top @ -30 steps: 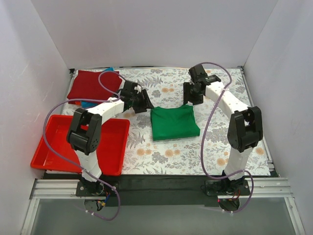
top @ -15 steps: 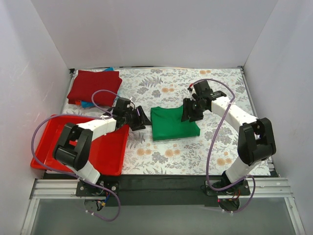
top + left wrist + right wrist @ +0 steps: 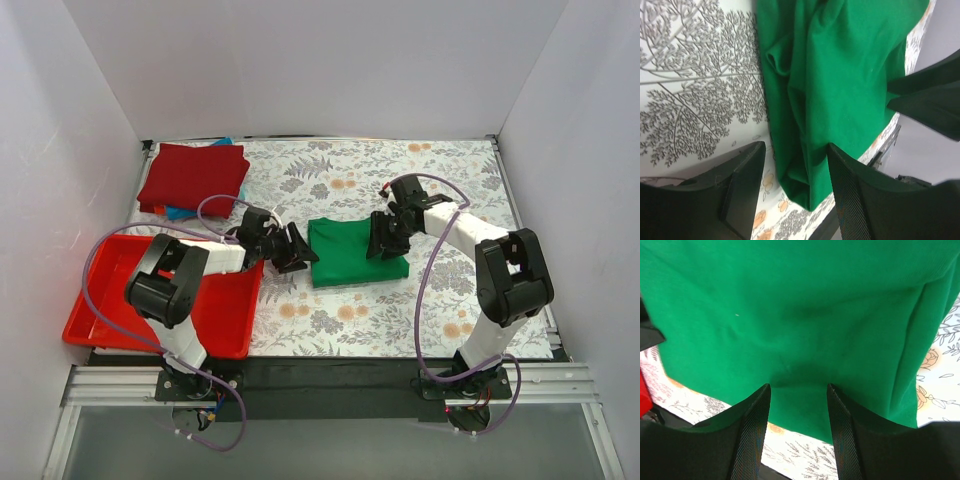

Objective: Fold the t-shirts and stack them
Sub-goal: Fold the tshirt

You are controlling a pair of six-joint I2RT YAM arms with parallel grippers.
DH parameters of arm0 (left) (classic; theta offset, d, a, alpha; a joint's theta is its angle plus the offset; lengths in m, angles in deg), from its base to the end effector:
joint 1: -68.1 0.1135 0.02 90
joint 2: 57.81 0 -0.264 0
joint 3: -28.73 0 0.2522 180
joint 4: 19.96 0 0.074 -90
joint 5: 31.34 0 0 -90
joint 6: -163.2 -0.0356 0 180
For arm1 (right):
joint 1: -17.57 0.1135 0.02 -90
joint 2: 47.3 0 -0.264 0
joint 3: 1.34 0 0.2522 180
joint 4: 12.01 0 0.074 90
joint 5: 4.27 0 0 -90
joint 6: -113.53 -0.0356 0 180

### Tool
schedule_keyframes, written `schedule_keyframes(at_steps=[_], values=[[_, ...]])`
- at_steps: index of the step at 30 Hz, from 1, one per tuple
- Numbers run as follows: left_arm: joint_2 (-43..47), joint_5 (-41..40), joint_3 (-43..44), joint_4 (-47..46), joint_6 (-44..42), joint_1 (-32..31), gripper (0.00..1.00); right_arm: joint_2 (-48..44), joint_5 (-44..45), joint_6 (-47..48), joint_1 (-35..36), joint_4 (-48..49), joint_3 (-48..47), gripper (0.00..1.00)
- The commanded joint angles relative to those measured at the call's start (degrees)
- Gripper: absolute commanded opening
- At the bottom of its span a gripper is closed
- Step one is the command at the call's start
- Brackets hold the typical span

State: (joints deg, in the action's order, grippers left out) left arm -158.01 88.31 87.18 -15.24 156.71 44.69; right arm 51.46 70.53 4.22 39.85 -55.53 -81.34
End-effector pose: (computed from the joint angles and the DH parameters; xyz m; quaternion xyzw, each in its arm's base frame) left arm 0.2933 -0.1462 0.1293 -0.3675 0.8246 -0.4295 0.0225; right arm 0.3198 0.1411 0.1974 -0.0566 0.9612 0.2043 0.1764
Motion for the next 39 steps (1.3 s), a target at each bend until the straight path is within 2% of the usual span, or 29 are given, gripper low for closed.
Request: schedule_keyframes(at_steps=[1, 8, 9, 12, 18, 19, 22, 30, 36, 37, 39], values=[[-1.22, -0.72, 0.31, -2.83, 0.69, -0.05, 0.52, 0.29, -0.88, -0.03, 0.13, 1.81, 0.93, 0.55], [-0.52, -8.20, -2.41, -3.62, 1.22, -0.13, 0.55, 0.64, -1.23, 0.06, 0.22, 1.72, 0.76, 0.56], [-0.35, -9.16, -3.11, -3.62, 1.22, -0.13, 0.60, 0.73, -1.32, 0.15, 0.22, 1.81, 0.67, 0.56], [0.71, -12.50, -5.04, -5.37, 2.10, -0.13, 0.61, 0.73, -1.67, -0.11, 0.22, 1.81, 0.50, 0.56], [-2.18, -12.95, -5.05, -7.49, 4.12, -0.48, 0.62, 0.73, -1.85, -0.11, 0.22, 1.81, 0.67, 0.56], [-2.89, -12.95, -4.87, -7.75, 4.38, -0.49, 0.68, 0.73, -1.94, -0.29, 0.22, 1.81, 0.85, 0.56], [-5.00, -13.65, -4.35, -8.54, 5.44, -1.27, 0.69, 0.64, -2.03, -0.38, 0.22, 1.81, 1.02, 0.55], [-12.20, -15.32, -1.80, -9.59, 9.39, -7.69, 0.68, 0.29, -2.29, -0.73, 0.22, 1.98, 1.11, 0.55], [-16.69, -15.67, 2.59, -9.69, 12.38, -13.84, 0.61, 0.55, -2.64, -0.73, 0.22, 2.51, 1.64, 0.55], [-17.21, -15.85, 4.69, -8.12, 12.38, -14.37, 0.58, 0.64, -2.64, -0.73, 0.22, 2.51, 1.55, 0.55], [-18.53, -16.72, 6.54, -5.22, 12.65, -14.90, 0.36, 0.64, -2.81, -0.73, 0.22, 2.69, 1.72, 0.55]])
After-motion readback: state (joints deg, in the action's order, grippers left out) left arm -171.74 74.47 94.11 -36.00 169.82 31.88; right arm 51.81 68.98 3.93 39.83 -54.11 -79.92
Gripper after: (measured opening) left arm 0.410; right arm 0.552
